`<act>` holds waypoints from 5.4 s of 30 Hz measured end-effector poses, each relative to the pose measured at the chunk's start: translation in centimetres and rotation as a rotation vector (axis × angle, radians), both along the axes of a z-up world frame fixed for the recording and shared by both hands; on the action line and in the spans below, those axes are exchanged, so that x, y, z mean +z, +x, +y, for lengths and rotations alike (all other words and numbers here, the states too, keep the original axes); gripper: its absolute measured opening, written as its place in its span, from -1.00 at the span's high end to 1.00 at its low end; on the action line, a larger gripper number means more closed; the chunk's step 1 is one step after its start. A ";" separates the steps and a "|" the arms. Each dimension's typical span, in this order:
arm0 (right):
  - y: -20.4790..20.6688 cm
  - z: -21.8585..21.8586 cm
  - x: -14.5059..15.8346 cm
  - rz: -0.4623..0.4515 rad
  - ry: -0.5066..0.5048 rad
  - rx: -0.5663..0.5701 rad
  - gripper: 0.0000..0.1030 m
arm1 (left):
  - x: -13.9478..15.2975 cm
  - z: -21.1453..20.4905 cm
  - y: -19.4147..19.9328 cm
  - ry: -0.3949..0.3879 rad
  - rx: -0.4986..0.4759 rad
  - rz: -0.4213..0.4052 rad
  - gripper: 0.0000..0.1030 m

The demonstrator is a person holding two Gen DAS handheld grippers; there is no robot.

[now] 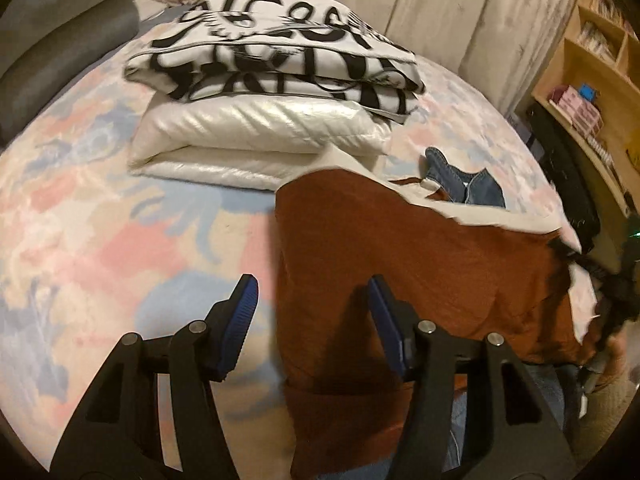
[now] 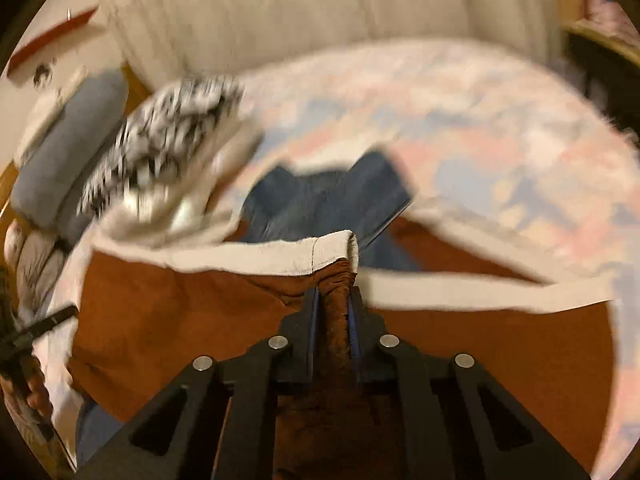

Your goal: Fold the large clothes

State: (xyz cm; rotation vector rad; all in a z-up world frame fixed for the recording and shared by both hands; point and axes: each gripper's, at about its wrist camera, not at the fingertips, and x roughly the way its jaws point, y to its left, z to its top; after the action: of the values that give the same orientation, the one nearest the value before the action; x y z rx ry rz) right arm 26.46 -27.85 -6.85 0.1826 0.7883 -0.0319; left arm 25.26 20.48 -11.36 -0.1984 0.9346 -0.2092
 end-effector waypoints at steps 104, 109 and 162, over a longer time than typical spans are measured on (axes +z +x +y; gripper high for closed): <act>0.3 -1.7 -2.6 0.166 0.007 -0.060 0.30 | -3.4 -11.7 5.3 0.219 -0.002 0.086 0.37; -3.5 -1.2 0.8 0.116 -0.010 -0.059 0.02 | 0.0 -10.4 1.4 0.215 -0.012 0.031 0.15; -50.5 -10.0 -6.3 0.190 0.338 0.027 -0.06 | -5.6 1.5 -27.8 -0.395 -0.192 0.108 -0.44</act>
State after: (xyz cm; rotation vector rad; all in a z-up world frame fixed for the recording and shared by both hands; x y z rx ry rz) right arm -24.07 -37.88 -13.19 0.4947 0.9834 0.1120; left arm -2.56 22.03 -16.97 -0.4882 1.0140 -0.5665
